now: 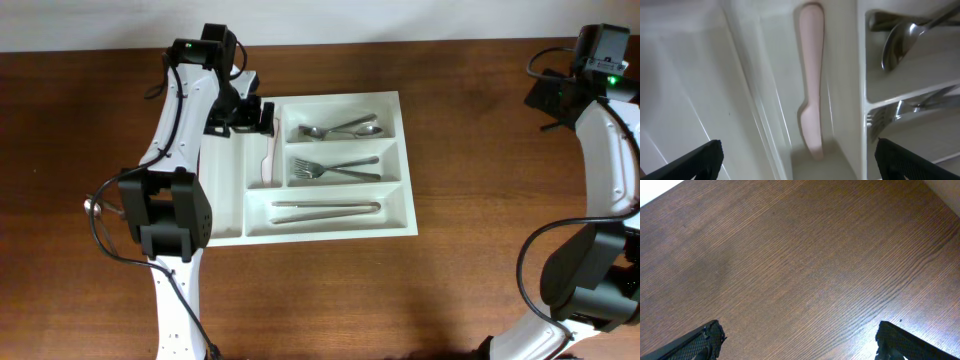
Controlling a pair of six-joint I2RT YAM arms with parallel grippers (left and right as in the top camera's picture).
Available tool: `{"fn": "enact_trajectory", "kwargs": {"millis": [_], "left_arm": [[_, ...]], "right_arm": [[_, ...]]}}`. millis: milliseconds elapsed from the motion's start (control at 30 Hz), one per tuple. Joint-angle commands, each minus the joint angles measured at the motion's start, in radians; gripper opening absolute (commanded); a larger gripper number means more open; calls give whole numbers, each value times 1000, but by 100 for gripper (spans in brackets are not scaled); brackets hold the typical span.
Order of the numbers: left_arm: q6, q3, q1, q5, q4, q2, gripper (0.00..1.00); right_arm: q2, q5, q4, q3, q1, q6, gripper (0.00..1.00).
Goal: Pack container
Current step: 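Lower the knife into the compartment, release, and withdraw left, then move the left gripper down to the silver spoon left of the tray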
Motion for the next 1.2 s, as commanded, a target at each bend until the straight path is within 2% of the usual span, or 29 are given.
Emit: {"fn": "enact_trajectory", "kwargs": {"millis": [0,67,233,467,733,967,1167], "left_arm": [[76,24,19,-49,-8,7,99],[48,24,48,-49,-27,7,99],[-155,25,217,-48,-80,-2,99],[-187,25,364,-53,-128,-39,99],[-192,24,394,-110,-114,-76,99],[-252,-6,397,-135,-114,-78,99],[-290,-145,394,-179,-20,-167,99]], "right_arm": [[-3,2,0,6,-3,0,99],[-3,2,0,6,-3,0,99],[-3,2,0,6,-3,0,99],[-3,2,0,6,-3,0,99],[-3,2,0,6,-2,0,99],[-3,2,0,6,-3,0,99],[-3,2,0,6,-3,0,99]]}}
